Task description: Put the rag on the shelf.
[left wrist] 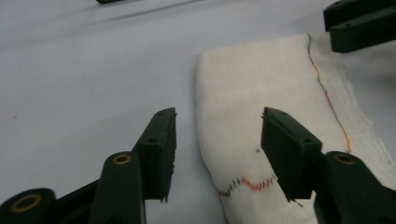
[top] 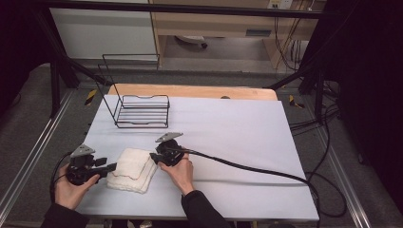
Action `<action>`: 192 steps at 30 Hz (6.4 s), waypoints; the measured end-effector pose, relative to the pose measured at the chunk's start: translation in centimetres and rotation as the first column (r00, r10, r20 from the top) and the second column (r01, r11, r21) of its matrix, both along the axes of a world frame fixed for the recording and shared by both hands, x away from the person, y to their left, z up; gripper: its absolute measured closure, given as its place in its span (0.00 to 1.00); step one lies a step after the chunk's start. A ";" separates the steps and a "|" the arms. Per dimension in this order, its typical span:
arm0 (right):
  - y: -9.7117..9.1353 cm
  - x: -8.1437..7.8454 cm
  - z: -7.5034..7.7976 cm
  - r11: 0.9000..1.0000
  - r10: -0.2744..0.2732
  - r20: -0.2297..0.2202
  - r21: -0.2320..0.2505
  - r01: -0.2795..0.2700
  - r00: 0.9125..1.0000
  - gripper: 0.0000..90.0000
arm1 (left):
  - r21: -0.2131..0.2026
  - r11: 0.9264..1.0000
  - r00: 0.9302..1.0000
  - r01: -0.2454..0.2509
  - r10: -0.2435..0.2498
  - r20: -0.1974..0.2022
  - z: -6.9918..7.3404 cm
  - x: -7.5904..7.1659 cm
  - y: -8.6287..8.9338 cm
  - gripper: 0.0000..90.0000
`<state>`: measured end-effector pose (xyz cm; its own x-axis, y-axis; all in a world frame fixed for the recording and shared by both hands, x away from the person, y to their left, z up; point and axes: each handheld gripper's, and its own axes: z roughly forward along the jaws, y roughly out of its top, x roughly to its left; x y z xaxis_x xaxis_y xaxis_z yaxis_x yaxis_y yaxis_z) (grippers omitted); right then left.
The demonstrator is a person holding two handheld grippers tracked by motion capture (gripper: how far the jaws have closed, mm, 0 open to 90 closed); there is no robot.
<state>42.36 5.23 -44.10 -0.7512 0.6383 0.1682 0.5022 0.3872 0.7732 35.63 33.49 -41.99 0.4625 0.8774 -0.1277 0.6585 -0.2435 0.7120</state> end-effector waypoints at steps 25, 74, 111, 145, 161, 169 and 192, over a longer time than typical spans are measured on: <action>-3.0 -1.6 1.2 1.000 0.006 0.003 -0.017 -0.006 1.000 0.09 | 0.001 0.999 0.998 0.033 -0.033 -0.060 -2.0 7.1 -2.4 0.68; 0.2 0.4 -1.3 0.996 -0.074 -0.172 0.032 0.081 0.982 0.90 | 0.007 0.997 0.997 0.073 -0.073 -0.041 -2.2 6.8 -3.0 0.91; -0.9 -1.4 3.6 0.989 -0.030 0.004 0.148 0.029 1.000 0.92 | -0.093 0.993 0.987 0.076 -0.061 0.148 3.1 3.8 -1.7 0.93; -2.6 -2.4 8.3 0.982 -0.021 0.164 0.187 -0.010 0.986 0.93 | -0.148 0.985 0.958 0.089 -0.044 0.283 6.8 1.9 -2.5 0.93; -3.5 -2.4 10.7 0.976 -0.027 0.243 0.214 -0.026 0.970 0.93 | -0.165 0.981 0.939 0.097 -0.035 0.342 8.7 1.6 -3.1 0.93; -3.2 -2.2 12.0 0.972 -0.030 0.289 0.230 -0.039 0.957 0.93 | -0.191 0.977 0.918 0.093 -0.010 0.396 9.9 1.6 -2.7 0.93; -3.3 -1.7 14.6 0.956 -0.070 0.376 0.288 -0.045 0.924 0.93 | -0.244 0.966 0.870 0.090 0.043 0.492 12.4 2.1 -2.8 0.93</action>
